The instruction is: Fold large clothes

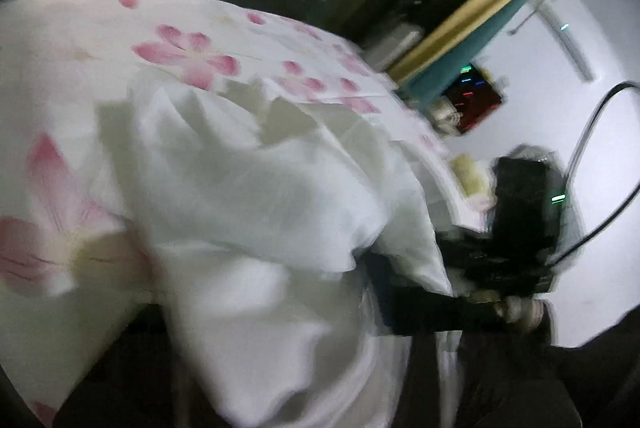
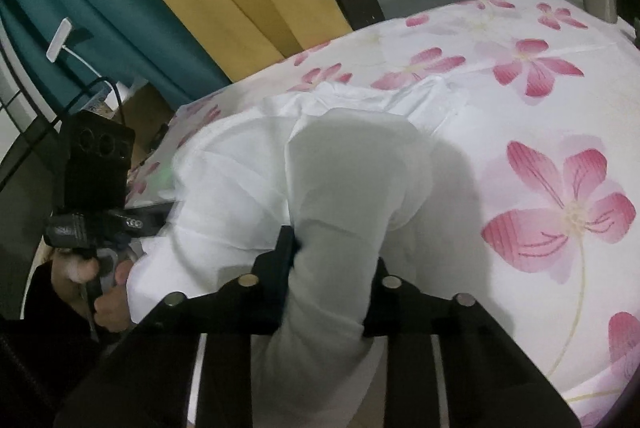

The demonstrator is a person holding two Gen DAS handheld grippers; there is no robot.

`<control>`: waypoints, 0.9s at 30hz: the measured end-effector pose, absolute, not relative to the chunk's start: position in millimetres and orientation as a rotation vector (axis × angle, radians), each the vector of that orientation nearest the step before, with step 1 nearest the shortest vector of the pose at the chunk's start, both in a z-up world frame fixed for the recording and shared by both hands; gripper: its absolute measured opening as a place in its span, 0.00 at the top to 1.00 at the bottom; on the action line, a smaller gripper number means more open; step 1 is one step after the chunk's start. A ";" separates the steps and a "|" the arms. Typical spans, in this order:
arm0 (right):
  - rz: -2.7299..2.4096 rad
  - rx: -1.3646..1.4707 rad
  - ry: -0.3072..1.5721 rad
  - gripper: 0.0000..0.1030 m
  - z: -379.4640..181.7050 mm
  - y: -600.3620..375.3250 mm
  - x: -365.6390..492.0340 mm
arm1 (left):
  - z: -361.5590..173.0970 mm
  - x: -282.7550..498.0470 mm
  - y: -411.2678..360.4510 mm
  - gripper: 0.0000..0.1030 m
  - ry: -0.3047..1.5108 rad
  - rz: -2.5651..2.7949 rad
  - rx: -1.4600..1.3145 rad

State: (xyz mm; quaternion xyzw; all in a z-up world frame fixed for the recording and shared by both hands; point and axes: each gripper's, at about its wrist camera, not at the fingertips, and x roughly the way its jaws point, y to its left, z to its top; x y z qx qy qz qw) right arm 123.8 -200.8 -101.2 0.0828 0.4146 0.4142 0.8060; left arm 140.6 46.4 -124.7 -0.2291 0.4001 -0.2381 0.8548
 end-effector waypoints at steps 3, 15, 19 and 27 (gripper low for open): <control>0.920 0.220 0.869 0.81 -94.1 -200.5 122.7 | -120.2 135.2 49.9 0.83 0.821 -0.516 -0.481; 1.042 0.160 0.760 0.82 -44.8 -156.1 101.4 | -79.1 93.4 102.8 0.84 0.687 -0.448 -0.491; 1.093 0.143 0.731 0.82 -29.9 -129.4 96.2 | -62.9 70.6 125.0 0.84 0.640 -0.393 -0.474; 1.231 0.114 0.714 0.82 -13.8 -71.8 86.6 | -43.6 23.1 175.4 0.84 0.576 -0.262 -0.460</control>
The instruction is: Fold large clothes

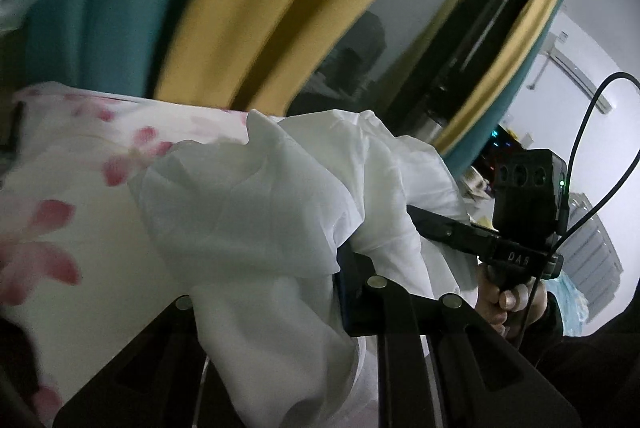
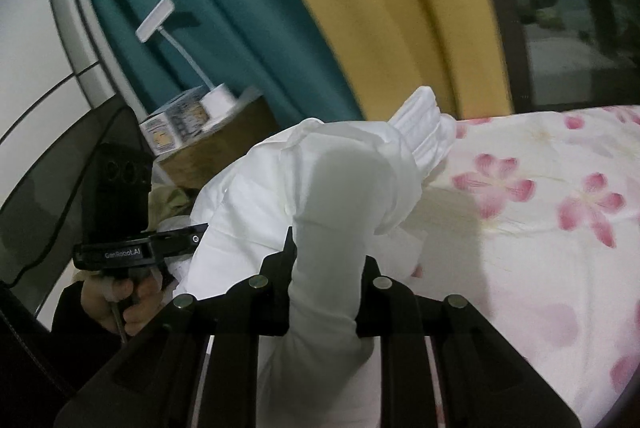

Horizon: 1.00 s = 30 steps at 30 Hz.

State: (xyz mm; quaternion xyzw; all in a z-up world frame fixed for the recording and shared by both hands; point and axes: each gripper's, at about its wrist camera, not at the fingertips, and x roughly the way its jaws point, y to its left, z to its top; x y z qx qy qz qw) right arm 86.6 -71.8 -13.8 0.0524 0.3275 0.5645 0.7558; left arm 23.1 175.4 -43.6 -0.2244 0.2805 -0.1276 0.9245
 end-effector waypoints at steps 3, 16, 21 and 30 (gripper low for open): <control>1.274 0.101 0.721 0.82 -13.2 -50.9 84.6 | -42.3 4.6 196.4 0.84 0.571 -0.207 -0.466; 1.264 0.042 0.765 0.82 -31.0 9.5 78.6 | -69.2 -28.7 246.9 0.84 0.649 -0.022 -0.489; 1.127 -0.004 0.851 0.79 -58.7 14.0 92.3 | -82.1 -16.0 243.4 0.83 0.709 -0.028 -0.463; 1.114 -0.026 0.936 0.63 -83.7 24.2 93.6 | -88.7 -19.9 251.0 0.82 0.746 0.077 -0.406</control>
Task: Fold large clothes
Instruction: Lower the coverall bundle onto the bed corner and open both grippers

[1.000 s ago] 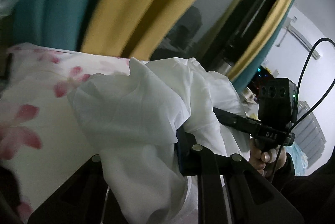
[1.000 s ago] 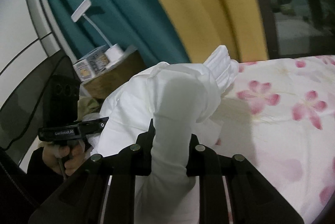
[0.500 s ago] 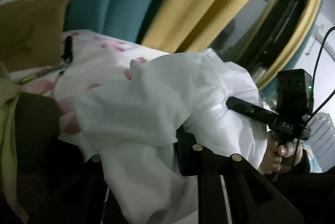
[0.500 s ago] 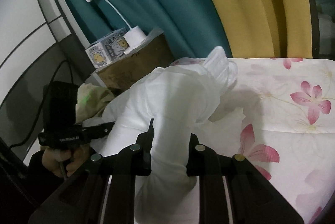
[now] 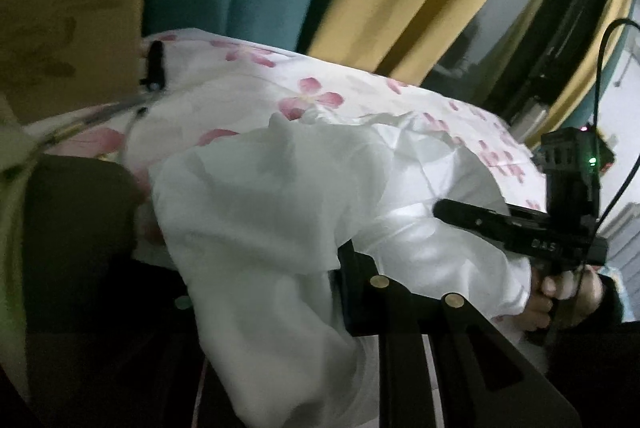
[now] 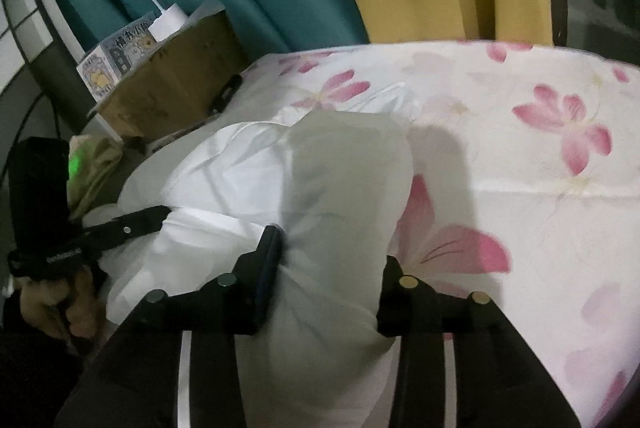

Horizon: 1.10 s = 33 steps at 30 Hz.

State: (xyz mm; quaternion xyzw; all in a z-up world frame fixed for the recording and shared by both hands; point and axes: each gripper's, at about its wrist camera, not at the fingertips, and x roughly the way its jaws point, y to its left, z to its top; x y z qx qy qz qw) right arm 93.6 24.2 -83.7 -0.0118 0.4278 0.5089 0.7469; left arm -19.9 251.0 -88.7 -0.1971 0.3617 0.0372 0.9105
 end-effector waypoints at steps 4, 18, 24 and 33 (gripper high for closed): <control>1.114 -0.049 0.919 0.62 -82.2 32.8 85.6 | -92.9 -21.2 256.8 0.81 0.771 0.115 -0.396; 1.026 -0.081 0.888 0.22 -76.0 10.8 78.6 | -94.6 -42.0 253.7 0.63 0.782 0.203 -0.369; 1.004 -0.099 0.876 0.21 -68.7 -5.2 69.5 | -89.2 -57.5 247.2 0.59 0.776 0.241 -0.356; 0.986 -0.103 0.874 0.19 -66.6 -36.3 58.7 | -74.1 -76.9 231.3 0.59 0.739 0.284 -0.352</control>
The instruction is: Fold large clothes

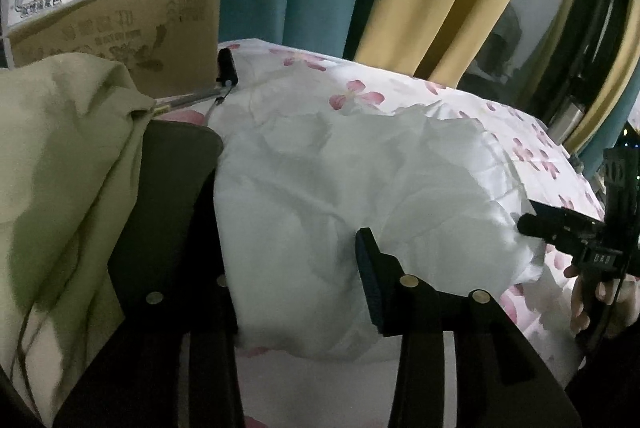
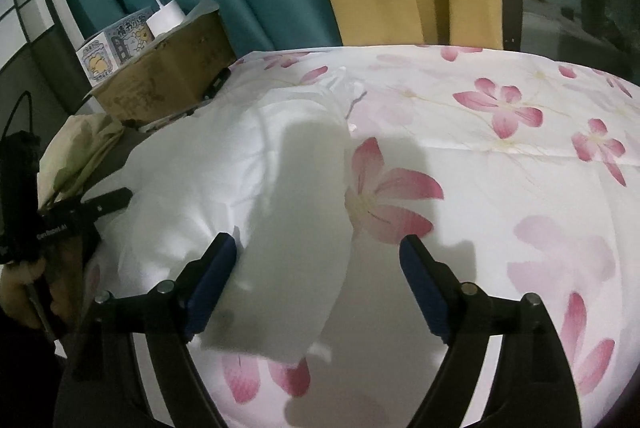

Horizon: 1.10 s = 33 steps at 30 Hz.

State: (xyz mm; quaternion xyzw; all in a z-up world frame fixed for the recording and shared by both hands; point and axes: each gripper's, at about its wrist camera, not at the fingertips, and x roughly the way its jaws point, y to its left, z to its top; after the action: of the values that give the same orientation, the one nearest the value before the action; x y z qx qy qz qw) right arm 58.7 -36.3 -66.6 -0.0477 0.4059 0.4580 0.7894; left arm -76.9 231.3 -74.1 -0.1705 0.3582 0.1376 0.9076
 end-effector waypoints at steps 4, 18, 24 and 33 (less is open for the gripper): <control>0.978 -0.093 0.872 0.19 -66.2 -50.9 54.7 | -61.8 -82.5 217.8 0.59 0.690 0.313 -0.376; 0.917 -0.037 0.862 0.19 -67.5 -110.3 46.3 | -43.9 -91.8 176.1 0.59 0.625 0.374 -0.319; 0.867 0.004 0.857 0.18 -67.7 -139.8 46.9 | -37.3 -81.2 148.1 0.59 0.618 0.400 -0.252; 0.786 0.055 0.842 0.18 -65.8 -181.1 51.6 | -19.7 -84.9 141.1 0.59 0.565 0.499 -0.233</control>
State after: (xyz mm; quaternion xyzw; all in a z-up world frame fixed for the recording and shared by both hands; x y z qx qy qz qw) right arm 51.6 -181.1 -65.8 0.0260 0.3980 0.3715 0.8384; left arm -84.9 141.1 -19.7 -0.1136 0.2751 0.2432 0.9232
